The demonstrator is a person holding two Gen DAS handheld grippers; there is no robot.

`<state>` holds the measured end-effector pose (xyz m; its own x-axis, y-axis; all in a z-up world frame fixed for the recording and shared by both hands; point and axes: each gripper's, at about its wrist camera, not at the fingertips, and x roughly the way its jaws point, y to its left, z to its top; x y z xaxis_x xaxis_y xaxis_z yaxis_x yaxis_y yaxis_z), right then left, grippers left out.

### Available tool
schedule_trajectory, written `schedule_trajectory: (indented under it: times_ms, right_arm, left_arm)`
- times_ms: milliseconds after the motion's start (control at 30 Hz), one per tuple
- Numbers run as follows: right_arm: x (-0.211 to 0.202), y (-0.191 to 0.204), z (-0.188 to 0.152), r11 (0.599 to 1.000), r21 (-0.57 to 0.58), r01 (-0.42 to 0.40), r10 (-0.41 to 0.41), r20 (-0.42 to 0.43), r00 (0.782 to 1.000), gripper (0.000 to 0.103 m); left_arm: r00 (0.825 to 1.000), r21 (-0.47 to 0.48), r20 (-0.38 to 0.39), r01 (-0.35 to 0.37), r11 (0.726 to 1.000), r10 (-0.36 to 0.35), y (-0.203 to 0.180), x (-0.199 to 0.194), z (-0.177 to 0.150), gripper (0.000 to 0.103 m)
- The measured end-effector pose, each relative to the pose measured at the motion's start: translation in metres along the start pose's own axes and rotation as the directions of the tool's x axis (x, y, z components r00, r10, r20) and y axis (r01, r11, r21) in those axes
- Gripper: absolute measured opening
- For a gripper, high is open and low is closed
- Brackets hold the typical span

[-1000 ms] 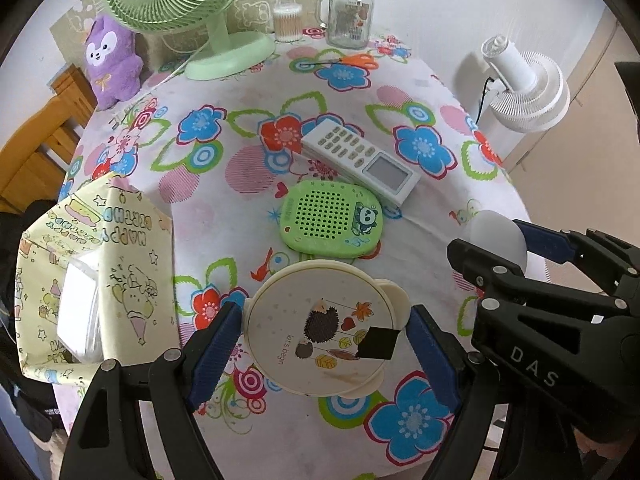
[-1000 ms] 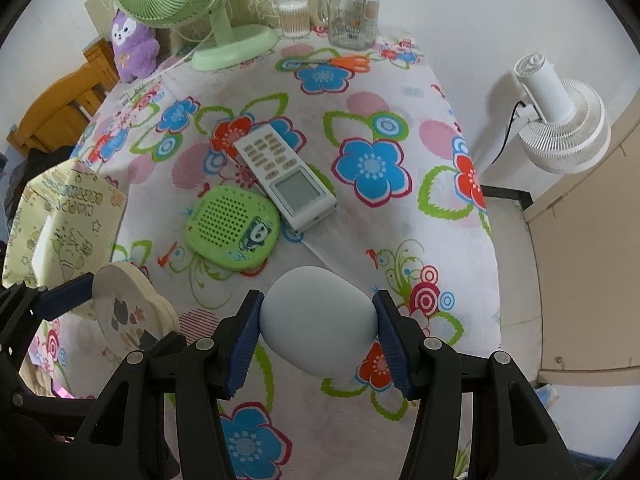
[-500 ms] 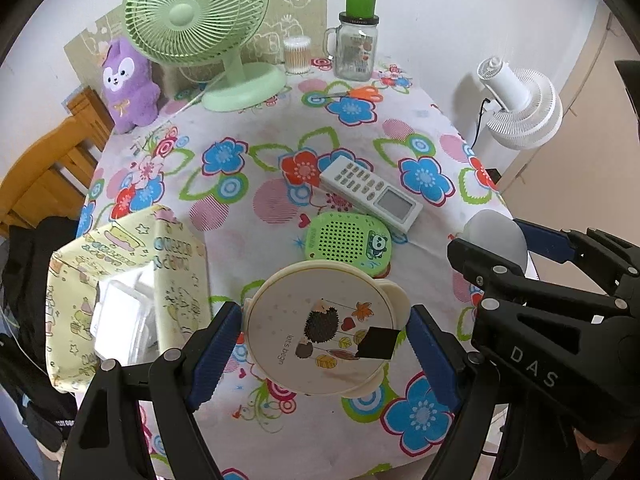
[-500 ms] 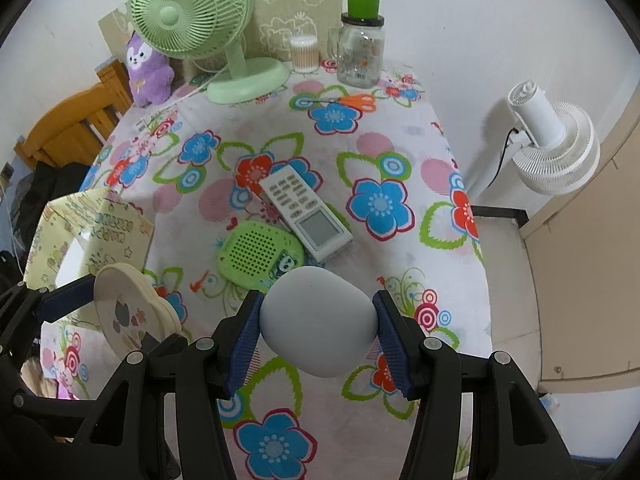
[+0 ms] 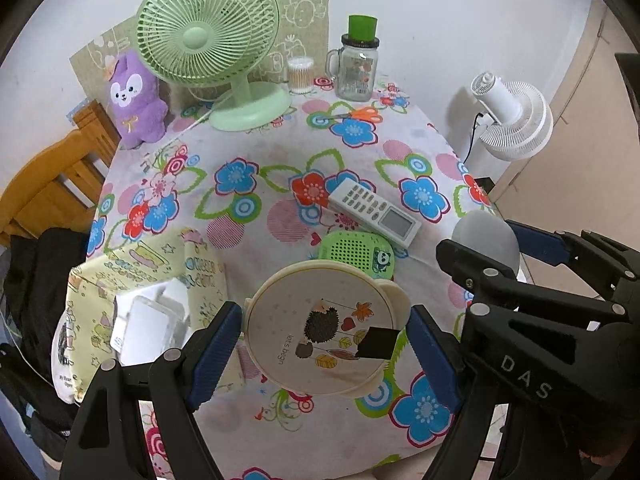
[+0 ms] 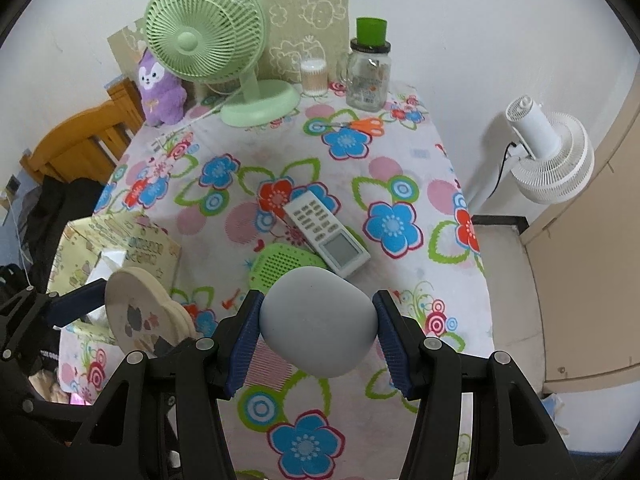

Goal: Organize rigid objects
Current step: 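Lift the egg-shaped object and coaster and carry them toward the fabric box, then bring the held coaster and egg-shaped object over the fabric box opening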

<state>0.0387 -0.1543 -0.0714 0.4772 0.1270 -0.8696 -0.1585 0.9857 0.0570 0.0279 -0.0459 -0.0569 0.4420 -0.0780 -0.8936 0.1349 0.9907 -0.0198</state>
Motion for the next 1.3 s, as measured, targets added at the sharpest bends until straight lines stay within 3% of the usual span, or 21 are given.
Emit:
schedule_trajectory:
  times_ms: [1300]
  right_arm:
    - [-0.004, 0.085, 0.014, 1.0, 0.026, 0.0, -0.001, 0.035, 0.999, 0.059]
  left_arm:
    - [1.0, 0.025, 0.03, -0.005, 1.0, 0.004, 0.087, -0.018, -0.004, 0.085]
